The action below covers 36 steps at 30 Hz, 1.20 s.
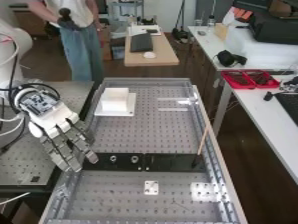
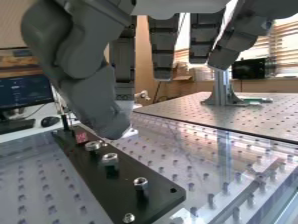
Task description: Grab the smaller nut and place it in the white container
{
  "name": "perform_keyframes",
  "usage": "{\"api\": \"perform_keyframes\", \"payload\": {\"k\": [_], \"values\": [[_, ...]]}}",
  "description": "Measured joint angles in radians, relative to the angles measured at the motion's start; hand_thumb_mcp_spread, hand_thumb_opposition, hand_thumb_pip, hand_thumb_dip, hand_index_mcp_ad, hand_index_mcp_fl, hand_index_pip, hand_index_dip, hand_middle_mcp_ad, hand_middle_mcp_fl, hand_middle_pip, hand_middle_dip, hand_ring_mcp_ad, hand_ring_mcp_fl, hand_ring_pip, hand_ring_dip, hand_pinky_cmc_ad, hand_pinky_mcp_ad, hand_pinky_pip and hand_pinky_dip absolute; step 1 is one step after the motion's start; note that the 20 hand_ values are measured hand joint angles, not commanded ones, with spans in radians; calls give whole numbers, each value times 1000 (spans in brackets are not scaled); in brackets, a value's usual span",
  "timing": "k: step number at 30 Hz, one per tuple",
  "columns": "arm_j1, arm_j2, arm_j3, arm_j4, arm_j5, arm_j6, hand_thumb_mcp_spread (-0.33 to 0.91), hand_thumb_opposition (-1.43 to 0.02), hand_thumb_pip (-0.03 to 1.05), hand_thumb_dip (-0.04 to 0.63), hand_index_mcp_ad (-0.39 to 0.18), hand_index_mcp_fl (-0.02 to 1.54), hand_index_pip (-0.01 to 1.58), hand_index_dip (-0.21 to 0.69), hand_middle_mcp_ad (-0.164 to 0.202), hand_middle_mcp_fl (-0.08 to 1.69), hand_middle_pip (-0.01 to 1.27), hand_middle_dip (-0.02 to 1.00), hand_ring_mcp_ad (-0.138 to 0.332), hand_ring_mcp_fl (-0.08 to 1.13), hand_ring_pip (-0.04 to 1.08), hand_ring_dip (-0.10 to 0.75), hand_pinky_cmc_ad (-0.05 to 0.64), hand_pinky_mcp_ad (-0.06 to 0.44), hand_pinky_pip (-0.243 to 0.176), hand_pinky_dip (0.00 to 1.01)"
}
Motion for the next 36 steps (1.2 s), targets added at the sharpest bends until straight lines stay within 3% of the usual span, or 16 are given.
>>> {"api": "perform_keyframes", "payload": {"k": [16,30,36], "values": [[32,-119,10,70,121,59,449,-860,789,269,-134,7,1559,89,82,152,126,239,178,3,94,56,321,150,-59,311],[19,-157,34,28,109,98,436,-805,771,236,-134,7,1559,89,82,157,124,239,178,3,98,56,325,150,-63,382],[22,-157,26,57,108,63,436,-805,768,236,-134,7,1559,89,82,155,124,239,176,3,94,56,325,150,-59,380]]}}
